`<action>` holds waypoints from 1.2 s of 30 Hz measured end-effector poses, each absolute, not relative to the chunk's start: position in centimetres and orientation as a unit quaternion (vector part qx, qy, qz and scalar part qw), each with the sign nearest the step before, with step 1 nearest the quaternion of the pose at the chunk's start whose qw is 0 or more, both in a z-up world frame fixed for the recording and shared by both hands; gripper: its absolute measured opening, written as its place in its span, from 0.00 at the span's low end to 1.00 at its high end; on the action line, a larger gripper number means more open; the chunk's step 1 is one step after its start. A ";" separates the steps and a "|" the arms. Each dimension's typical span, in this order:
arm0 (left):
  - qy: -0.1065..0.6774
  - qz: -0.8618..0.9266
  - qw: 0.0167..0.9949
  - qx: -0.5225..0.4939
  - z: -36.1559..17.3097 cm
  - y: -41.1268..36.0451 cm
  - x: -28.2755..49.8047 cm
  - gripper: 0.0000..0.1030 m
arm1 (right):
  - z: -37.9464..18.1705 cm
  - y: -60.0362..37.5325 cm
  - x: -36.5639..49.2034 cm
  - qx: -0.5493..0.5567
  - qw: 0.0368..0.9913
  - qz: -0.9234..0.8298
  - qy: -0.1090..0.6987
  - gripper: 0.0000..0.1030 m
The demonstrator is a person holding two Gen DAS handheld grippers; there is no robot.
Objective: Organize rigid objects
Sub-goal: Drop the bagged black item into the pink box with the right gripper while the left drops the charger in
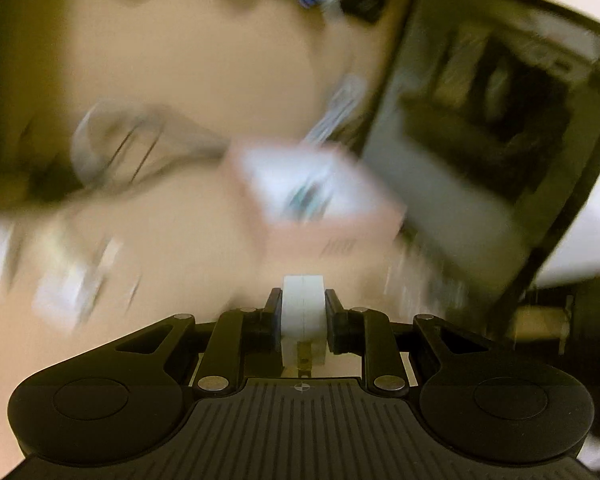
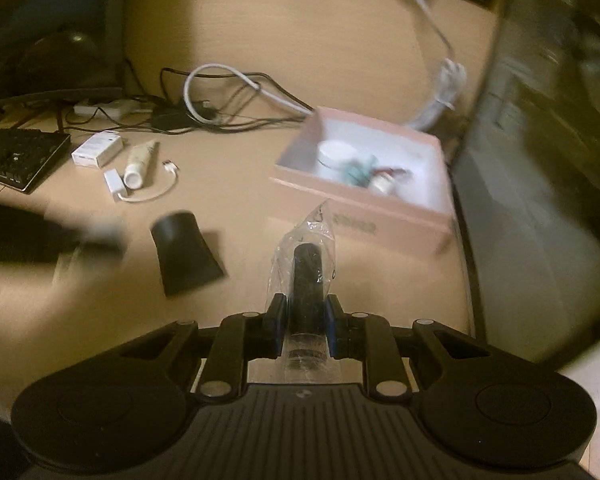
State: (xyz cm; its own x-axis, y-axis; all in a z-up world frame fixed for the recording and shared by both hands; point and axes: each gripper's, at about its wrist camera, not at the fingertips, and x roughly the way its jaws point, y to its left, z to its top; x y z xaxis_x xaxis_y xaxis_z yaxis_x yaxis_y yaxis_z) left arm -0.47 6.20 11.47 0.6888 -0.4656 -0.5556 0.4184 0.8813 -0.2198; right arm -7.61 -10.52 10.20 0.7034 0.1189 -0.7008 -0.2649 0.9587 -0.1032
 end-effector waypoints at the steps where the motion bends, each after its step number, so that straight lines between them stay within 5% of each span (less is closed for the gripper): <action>1: 0.293 -0.249 0.923 -0.026 13.0 4.6 1.0 0.23 | 10.2 -11.2 -8.2 -0.099 0.919 0.104 0.367 0.19; 10: 0.239 -0.217 0.941 -0.100 19.1 -1.1 15.3 0.25 | 10.2 -13.7 -9.6 -0.105 0.934 0.087 0.331 0.19; 20: 0.323 -0.164 0.924 -0.121 10.3 7.3 6.6 0.25 | 10.5 -14.3 -7.2 -0.088 0.933 0.094 0.335 0.19; 30: 0.384 -0.099 0.901 -0.174 5.1 13.8 -0.9 0.25 | 15.6 -13.8 6.7 -0.057 0.951 0.024 0.303 0.20; 31: 0.383 -0.086 0.904 -0.171 5.3 14.3 -1.1 0.25 | 15.8 -13.6 8.2 -0.063 0.954 0.008 0.292 0.22; 33: 0.380 -0.058 0.909 -0.162 5.4 15.7 -1.4 0.25 | 15.5 -12.9 10.3 -0.087 0.953 -0.013 0.290 0.50; 36: 0.384 -0.027 0.909 -0.160 5.0 18.0 -1.3 0.25 | 14.7 -11.9 10.5 -0.096 0.952 -0.007 0.292 0.57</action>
